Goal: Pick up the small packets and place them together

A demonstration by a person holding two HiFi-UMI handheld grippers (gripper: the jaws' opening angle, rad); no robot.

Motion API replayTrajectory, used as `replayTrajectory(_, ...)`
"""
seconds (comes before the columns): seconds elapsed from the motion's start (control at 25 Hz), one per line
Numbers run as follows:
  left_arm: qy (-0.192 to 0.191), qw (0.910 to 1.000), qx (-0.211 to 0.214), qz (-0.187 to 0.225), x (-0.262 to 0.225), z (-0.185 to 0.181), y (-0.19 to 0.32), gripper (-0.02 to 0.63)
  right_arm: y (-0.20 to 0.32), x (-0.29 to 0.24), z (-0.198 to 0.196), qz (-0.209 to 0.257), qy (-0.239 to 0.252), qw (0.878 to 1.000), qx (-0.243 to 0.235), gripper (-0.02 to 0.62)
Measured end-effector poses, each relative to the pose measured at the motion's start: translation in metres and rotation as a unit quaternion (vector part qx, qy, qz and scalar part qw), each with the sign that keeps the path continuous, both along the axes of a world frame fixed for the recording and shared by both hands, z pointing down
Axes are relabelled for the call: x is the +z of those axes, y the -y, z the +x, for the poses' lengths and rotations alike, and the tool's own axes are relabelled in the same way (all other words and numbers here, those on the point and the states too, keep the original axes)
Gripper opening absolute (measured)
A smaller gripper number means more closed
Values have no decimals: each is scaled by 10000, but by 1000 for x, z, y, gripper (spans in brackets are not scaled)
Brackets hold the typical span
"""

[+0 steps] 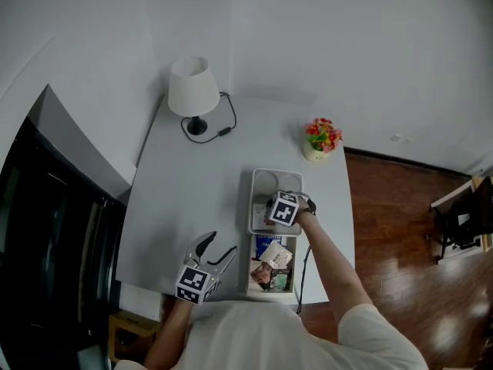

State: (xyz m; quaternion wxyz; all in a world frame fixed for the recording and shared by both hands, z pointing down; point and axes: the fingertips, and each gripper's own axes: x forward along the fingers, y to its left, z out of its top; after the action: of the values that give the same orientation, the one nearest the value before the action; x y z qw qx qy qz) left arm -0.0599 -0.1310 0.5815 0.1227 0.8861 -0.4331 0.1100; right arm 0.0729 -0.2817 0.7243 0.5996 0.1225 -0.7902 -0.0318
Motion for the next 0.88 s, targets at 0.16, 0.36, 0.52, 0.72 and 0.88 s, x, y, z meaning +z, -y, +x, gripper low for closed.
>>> replayTrajectory(0.16, -1, 10000, 36, 21, -1, 1, -2, 284, 3, -4, 0, 222, 52, 9997, 72, 38)
replayTrajectory(0.36, -1, 10000, 88, 8, 0, 2, -4, 284, 9, -16, 1, 393, 365, 9976, 449, 296)
replayTrajectory(0.52, -59, 9998, 183, 33, -3, 8, -5, 284, 16, -53, 5, 978, 946, 9875, 797, 296)
replayTrajectory(0.72, -131, 9993, 313, 169, -12, 17, 1, 284, 6, -129, 18, 1877, 2119, 9497, 1339, 295)
replayTrajectory(0.88, -316, 9980, 365, 402, -31, 22, 5, 282, -30, -196, 31, 2393, 3453, 8888, 1830, 295)
